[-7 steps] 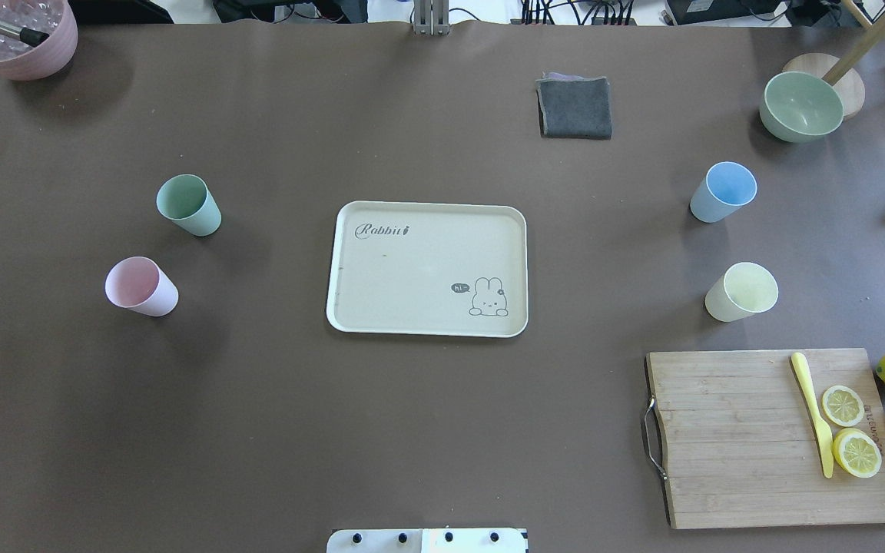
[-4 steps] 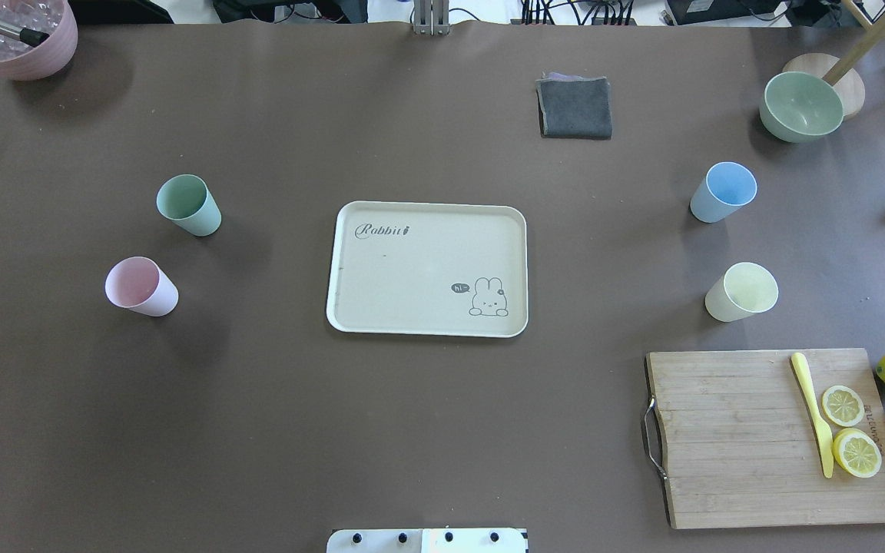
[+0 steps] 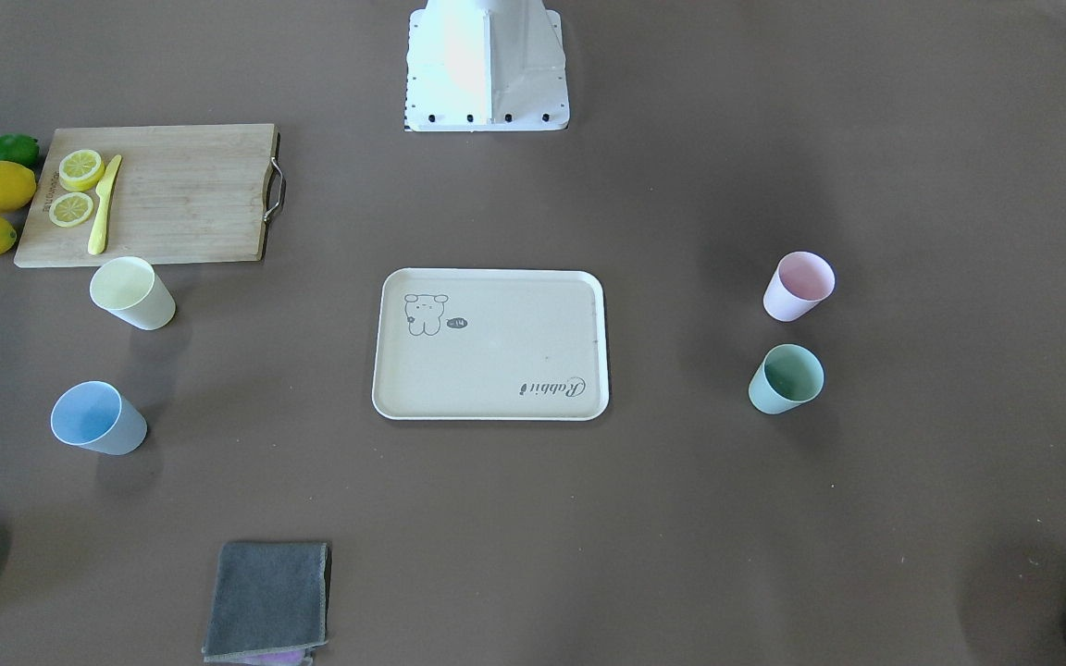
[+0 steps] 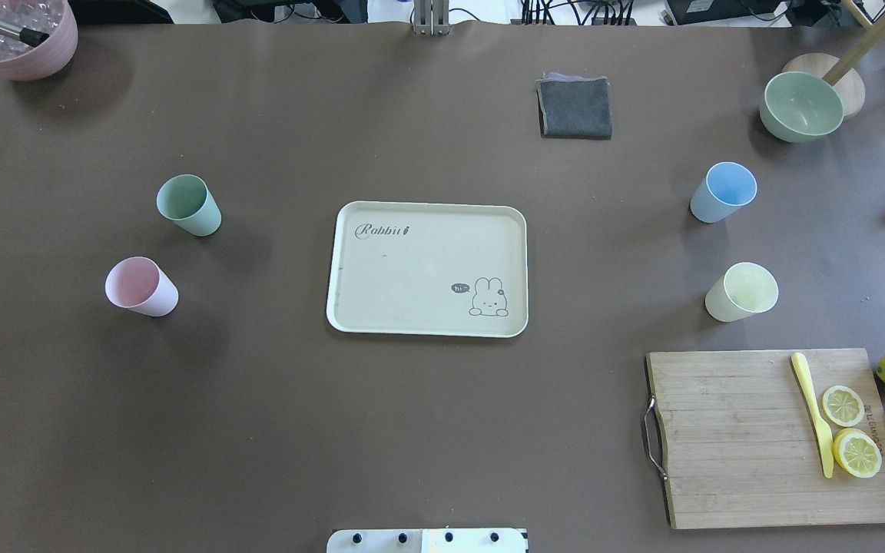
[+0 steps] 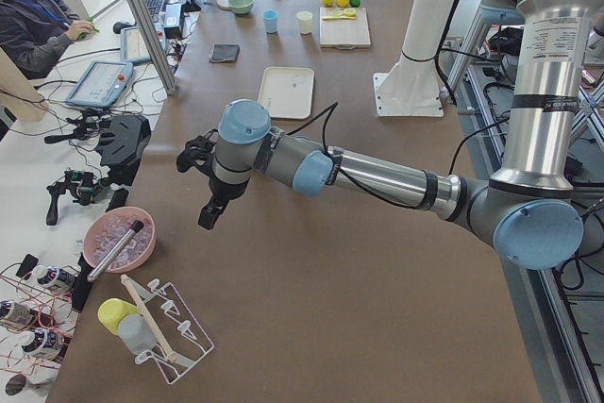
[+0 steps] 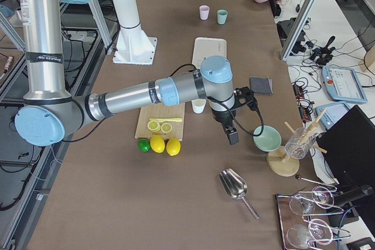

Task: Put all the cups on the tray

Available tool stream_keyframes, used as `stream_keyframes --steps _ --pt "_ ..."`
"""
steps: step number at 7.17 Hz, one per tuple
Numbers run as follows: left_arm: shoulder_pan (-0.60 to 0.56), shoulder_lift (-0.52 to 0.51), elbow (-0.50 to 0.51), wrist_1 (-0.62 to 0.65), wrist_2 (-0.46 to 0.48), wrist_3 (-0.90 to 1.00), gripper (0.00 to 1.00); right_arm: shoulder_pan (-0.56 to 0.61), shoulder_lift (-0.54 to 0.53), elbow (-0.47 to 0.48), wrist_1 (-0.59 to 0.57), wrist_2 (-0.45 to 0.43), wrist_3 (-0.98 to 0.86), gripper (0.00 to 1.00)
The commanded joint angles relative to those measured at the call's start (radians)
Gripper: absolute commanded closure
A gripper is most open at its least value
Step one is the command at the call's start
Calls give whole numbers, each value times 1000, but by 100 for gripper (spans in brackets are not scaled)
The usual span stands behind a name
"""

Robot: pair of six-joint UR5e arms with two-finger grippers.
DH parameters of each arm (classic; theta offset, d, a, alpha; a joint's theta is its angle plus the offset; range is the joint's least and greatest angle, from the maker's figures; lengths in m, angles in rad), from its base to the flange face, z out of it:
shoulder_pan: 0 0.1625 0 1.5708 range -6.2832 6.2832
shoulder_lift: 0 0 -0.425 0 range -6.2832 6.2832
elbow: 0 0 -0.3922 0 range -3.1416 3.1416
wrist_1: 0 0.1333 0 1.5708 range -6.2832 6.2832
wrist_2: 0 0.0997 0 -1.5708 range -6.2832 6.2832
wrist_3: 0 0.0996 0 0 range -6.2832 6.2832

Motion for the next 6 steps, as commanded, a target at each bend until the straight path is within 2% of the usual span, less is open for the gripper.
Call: stream_keyframes --steps 1,2,3,4,6 --pt "12 -9 -4 -8 -2 -23 2 -25 -1 -16 35 0 68 0" --pt "59 -9 6 -34 -2 -61 2 -112 16 -25 38 -11 179 0" --pt "161 -16 22 -54 0 -133 2 -195 60 -31 39 -14 309 0" --pt "252 -35 31 -121 0 -310 2 -270 99 -31 39 -28 417 0" --pt "458 -33 31 -358 10 -785 2 -352 140 -22 39 -30 608 0"
